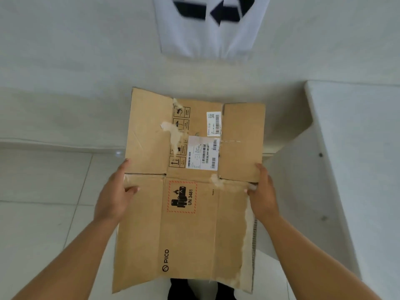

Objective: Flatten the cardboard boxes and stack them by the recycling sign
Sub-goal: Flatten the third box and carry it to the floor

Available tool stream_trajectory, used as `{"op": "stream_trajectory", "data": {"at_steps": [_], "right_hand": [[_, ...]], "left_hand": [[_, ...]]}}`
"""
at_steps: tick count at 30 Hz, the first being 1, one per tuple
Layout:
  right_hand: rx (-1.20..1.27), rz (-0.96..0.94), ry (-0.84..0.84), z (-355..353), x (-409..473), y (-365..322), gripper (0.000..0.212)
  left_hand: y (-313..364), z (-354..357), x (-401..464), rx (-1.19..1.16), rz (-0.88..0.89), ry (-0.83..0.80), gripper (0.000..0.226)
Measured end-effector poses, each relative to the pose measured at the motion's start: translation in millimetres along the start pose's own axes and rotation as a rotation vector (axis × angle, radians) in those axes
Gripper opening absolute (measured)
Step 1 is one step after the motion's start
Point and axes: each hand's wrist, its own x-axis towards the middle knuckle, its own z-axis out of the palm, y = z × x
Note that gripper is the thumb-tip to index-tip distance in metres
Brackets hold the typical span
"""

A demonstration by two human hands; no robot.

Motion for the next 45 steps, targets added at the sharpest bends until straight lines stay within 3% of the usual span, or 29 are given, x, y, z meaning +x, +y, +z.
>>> {"op": "stream_trajectory", "data": {"at_steps": [1,4,12,19,38,45], "right_hand": [[-0.012,0.025,-0.002,26.1,16.4,29.5,0.041],[-0.017,0.052,-0.028,54.7,22.9,61.7,0.074],[-0.019,0.115,-0.101,169.4,102.3,194.4,0.073],[-0.065,0.142,-0.161,241.9,154.7,276.6,0.074],[-0.259,0.095,-0.140,322.9,235.2,339.9,0.071],[-0.365,0.069,-0.243,322.7,255.5,361.0,0.078]], "left_hand": [[-23.8,26.4,10.5,0.005,-0.033,-0.029,0.079],[-45.4,58.8,14.5,0.004,-0.082,-0.090,0.077],[-145.4,219.1,70.0,0.039,-0.188,-0.203,0.075],[-205.3,316.2,101.6,0.060,-0.237,-0.252,0.076],[-271.8,405.0,167.1,0.123,-0.250,-0.202,0.077],[-294.0,429.8,175.0,0.101,-0.363,-0.114,0.081]]}}
